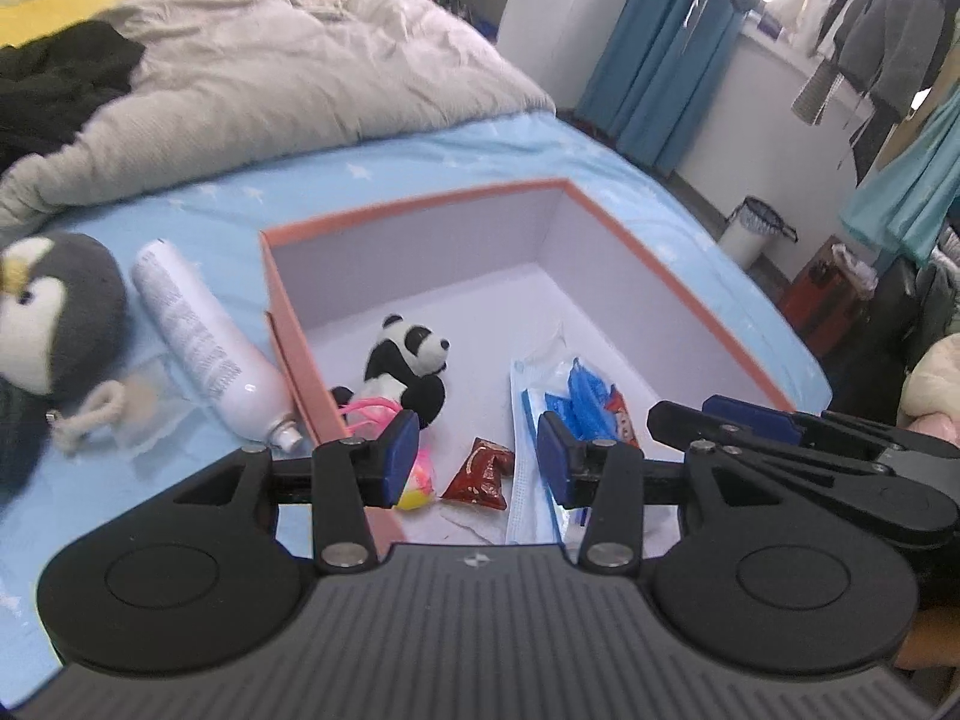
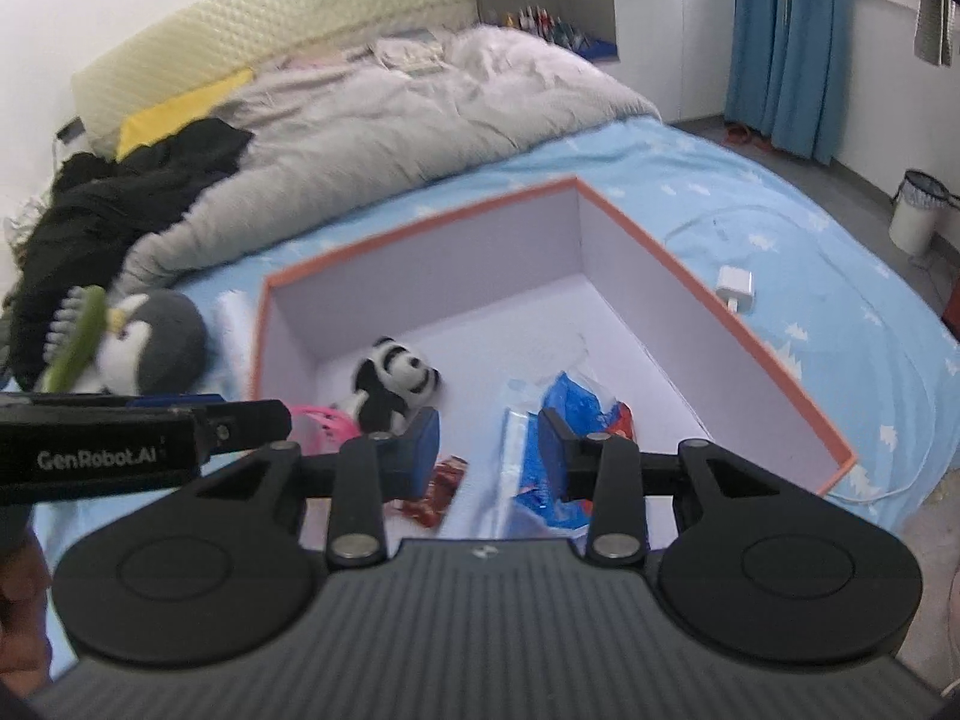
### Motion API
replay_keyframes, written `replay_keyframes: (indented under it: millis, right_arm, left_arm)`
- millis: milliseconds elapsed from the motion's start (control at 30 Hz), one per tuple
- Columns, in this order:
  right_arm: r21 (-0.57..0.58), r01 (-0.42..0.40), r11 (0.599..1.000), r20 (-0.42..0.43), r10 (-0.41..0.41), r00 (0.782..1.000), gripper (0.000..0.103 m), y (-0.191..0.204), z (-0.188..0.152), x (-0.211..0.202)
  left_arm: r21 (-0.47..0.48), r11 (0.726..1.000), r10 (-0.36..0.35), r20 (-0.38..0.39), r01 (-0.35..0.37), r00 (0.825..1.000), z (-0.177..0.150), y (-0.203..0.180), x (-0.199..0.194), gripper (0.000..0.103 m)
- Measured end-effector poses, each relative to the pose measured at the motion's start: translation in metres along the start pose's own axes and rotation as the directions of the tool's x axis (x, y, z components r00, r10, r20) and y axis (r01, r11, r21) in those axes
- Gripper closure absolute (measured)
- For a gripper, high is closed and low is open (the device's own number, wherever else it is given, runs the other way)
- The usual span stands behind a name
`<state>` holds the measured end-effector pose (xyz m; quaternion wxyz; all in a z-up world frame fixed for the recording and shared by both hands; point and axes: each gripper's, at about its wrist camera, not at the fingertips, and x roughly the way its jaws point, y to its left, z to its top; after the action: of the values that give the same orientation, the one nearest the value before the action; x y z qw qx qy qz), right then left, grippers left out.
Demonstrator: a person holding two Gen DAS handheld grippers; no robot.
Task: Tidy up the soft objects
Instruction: 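Withdraw both tools from the pink box back over the bed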
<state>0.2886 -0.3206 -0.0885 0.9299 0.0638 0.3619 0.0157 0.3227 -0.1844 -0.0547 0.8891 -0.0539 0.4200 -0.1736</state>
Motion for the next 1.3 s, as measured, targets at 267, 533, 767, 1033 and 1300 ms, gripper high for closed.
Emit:
replay_keyframes:
  millis: [267,533,767,1033,1300]
  right_arm:
    - [-0.027,-0.054,0.998,0.100,0.057,0.993,0.064,0.033,-0.008,-0.070]
    - [-0.086,-0.090,0.992,0.174,0.104,0.979,0.064,0.069,-0.023,-0.125]
    - [-0.096,-0.144,0.985,0.191,0.160,0.968,0.064,0.090,-0.044,-0.144]
    - [-0.181,-0.197,0.964,0.139,0.223,0.965,0.064,0.116,-0.076,-0.143]
    - [-0.235,-0.221,0.947,0.084,0.246,0.966,0.064,0.134,-0.112,-0.136]
  left_arm:
    - [0.004,1.000,0.018,0.122,-0.019,0.992,-0.018,0.003,-0.094,0.053]
    - [-0.016,0.998,0.065,0.218,-0.063,0.974,-0.053,0.024,-0.171,0.053]
    - [-0.047,0.995,0.096,0.239,-0.088,0.966,-0.086,0.040,-0.209,0.053]
    - [-0.089,0.989,0.134,0.224,-0.117,0.965,-0.129,0.060,-0.230,0.053]
    - [-0.143,0.978,0.176,0.197,-0.149,0.964,-0.168,0.086,-0.236,0.053]
